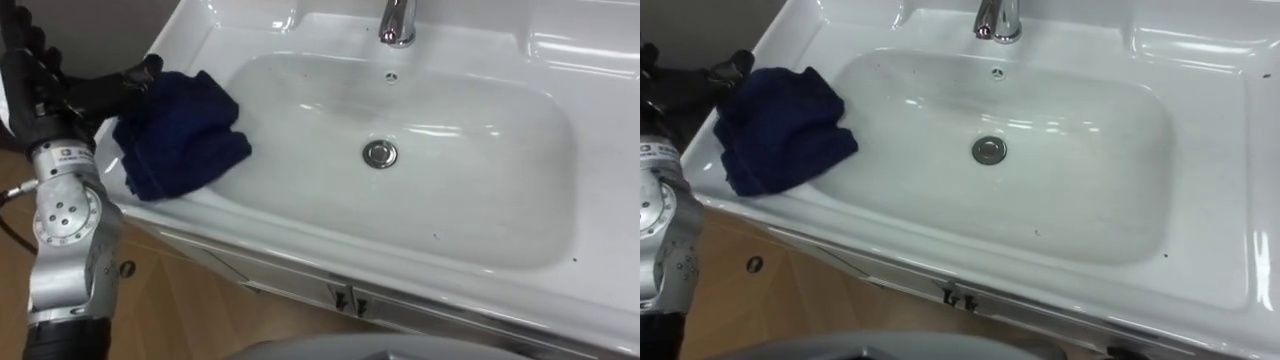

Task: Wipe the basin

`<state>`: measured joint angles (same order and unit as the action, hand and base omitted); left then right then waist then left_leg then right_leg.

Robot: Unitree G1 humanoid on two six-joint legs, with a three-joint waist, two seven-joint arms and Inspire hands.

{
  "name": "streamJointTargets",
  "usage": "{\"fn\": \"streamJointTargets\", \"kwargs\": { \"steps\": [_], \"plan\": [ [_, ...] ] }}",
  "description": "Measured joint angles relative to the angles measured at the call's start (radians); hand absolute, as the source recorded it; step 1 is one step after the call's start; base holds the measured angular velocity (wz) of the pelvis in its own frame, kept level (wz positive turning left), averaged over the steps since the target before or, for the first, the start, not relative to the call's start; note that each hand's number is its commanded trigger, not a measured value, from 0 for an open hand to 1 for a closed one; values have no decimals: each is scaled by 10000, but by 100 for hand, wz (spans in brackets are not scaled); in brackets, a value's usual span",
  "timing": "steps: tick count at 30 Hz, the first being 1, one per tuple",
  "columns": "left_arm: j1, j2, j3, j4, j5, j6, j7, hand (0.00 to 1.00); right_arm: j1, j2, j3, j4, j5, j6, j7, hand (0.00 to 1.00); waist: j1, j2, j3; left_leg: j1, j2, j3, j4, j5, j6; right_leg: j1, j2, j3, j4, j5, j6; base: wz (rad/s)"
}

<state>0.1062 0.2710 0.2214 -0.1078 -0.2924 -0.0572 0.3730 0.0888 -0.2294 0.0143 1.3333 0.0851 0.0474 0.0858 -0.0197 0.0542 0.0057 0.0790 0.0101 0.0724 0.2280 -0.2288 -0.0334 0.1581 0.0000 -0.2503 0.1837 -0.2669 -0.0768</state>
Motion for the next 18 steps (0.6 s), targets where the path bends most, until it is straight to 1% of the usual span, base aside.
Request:
{"fn": "streamJointTargets", "kwargs": {
  "steps": [1, 2, 4, 5, 7, 8, 10, 11, 12, 13, 14, 15, 16, 17, 18],
  "plan": [
    [0, -10, 101, -38, 114, -61, 93, 0, 6, 0, -7, 9, -5, -33, 0, 0, -4, 1, 0, 3, -1, 4, 1, 0, 0, 3, -1, 5, 0, 0, 0, 0],
    [0, -12, 328, -98, 514, -205, 305, 0, 17, 0, -58, 7, -25, -58, 3, 0, -4, 15, -6, 6, -1, -5, 3, 0, 0, 12, 0, 5, 7, 0, 0, 0],
    [-1, -9, 726, -200, 940, -479, 840, 0, 17, -10, -77, 3, -22, -68, 5, 0, -3, 47, -1, 0, -2, -2, 13, 0, 0, 9, 2, 8, 11, 0, 0, 0],
    [0, -10, 805, -200, 1009, -536, 996, 0, 20, -19, -77, -6, -17, -68, 2, 0, 14, 64, -1, 0, -3, -2, 13, 0, 0, 8, 2, 11, 11, -1, 1, 0],
    [12, -12, 1114, -200, 1315, -605, 1551, 0, 126, -45, -99, -77, 6, -82, -24, 0, 172, 100, -4, -9, -4, 2, 18, 1, 0, 2, 4, 31, -13, -4, 6, 0],
    [19, -12, 1174, -200, 1340, -621, 1684, 0, 148, -48, -100, -76, 7, -80, -32, 0, 221, 112, -8, -12, -4, 2, 19, 1, 0, 2, 6, 29, -25, -4, 6, 0],
    [44, -19, 1506, -166, 1483, -623, 2091, 0, 266, -47, -152, -81, -120, -34, -20, 0, 461, 123, -15, -51, -13, -21, 62, 1, 0, -8, 3, 14, -35, -5, 8, 2],
    [53, -19, 1625, -152, 1486, -622, 2149, 0, 311, -53, -172, -86, -166, -28, -7, 0, 538, 123, -16, -51, -14, -22, 72, 1, -1, -9, 1, 13, -34, -5, 8, 0],
    [127, -17, 1912, -95, 1485, -636, 2301, 0, 366, -71, -171, -92, -258, -28, 7, 0, 577, 123, -17, -55, -21, -23, 84, 1, -1, -7, -6, 7, -32, -9, 15, 0],
    [193, -15, 2144, 140, 1477, -674, 2481, 0, 421, -86, -164, -123, -390, -24, 0, 0, 616, 144, -30, -45, -33, -69, 77, 1, -1, -8, -10, 0, -20, -11, 18, 0],
    [199, -17, 2203, 337, 1475, -683, 2564, 0, 457, -89, -165, -144, -473, -23, -7, 0, 667, 144, -33, -44, -37, -79, 75, 1, 0, -8, -14, -10, -15, -13, 22, 0],
    [213, -31, 2269, 860, 1472, -690, 2638, 0, 511, -101, -164, -152, -590, 30, -18, 0, 812, 138, -46, -18, -42, -80, 60, 1, 0, 3, -18, 8, -5, -18, 30, -5],
    [332, -31, 2268, 1491, 1457, -678, 2633, 0, 531, -139, -167, -151, -626, 176, -18, 0, 910, 176, -84, 9, -47, -75, 30, 1, 0, 13, -20, 16, -3, -21, 36, -5],
    [468, -41, 2267, 1783, 1433, -640, 2620, 0, 530, -145, -171, -151, -683, 225, -20, 0, 947, 192, -98, 21, -50, -78, 17, 1, 0, 11, -22, 19, -4, -22, 38, 0],
    [733, -113, 2262, 2311, 1360, -568, 2580, 0, 532, -143, -168, -148, -688, 311, -42, 0, 991, 198, -99, 24, -54, -86, 16, 1, 0, 14, -25, -3, -4, -23, 39, 0]
  ]
}}
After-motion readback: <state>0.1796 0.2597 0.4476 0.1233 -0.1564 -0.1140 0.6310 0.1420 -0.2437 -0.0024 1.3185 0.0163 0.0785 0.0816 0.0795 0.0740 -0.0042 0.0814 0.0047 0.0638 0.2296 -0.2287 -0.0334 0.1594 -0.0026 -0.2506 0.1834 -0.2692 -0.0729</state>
